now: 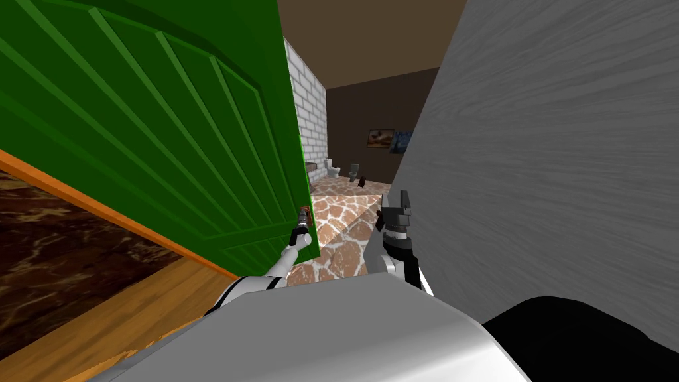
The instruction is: Push the door open
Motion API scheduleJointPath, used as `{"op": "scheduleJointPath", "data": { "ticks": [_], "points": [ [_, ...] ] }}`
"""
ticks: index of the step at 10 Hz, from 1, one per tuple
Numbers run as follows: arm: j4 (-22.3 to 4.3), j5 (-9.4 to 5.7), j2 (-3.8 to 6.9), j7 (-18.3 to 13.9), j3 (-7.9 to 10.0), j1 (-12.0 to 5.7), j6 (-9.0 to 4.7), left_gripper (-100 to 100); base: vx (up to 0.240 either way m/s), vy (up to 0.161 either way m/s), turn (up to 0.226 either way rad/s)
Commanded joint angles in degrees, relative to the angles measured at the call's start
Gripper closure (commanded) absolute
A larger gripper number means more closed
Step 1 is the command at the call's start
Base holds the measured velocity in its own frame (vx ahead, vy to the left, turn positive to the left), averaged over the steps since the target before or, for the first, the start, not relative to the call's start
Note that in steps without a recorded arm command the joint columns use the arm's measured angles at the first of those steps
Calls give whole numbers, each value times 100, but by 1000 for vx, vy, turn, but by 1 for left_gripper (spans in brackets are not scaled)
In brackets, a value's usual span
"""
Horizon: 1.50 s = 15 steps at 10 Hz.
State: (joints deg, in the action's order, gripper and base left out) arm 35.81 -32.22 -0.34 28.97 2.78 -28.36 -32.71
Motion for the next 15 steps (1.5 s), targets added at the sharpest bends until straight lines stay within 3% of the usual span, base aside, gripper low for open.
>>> {"op": "scheduleJointPath", "data": {
  "ticks": [1, 6, 8, 11, 12, 14, 15],
  "points": [
    [4, 0, 11, 1, 0, 3, 6, 100, -1, 2, 10],
    [4, 0, 11, 1, 0, 3, 6, 100, -15, 0, -2],
    [-126, -278, 147, 257, 106, -72, -166, 100, 117, -4, -48],
    [-176, -395, 175, 365, 152, -110, -244, 100, 118, -12, -7],
    [-258, -590, 188, 544, 227, -172, -374, 100, 106, -1, -24],
    [-258, -590, 188, 544, 227, -172, -374, 100, 82, -4, -4],
    [-315, -726, 172, 669, 280, -216, -464, 100, 83, -11, -16]
  ]
}}
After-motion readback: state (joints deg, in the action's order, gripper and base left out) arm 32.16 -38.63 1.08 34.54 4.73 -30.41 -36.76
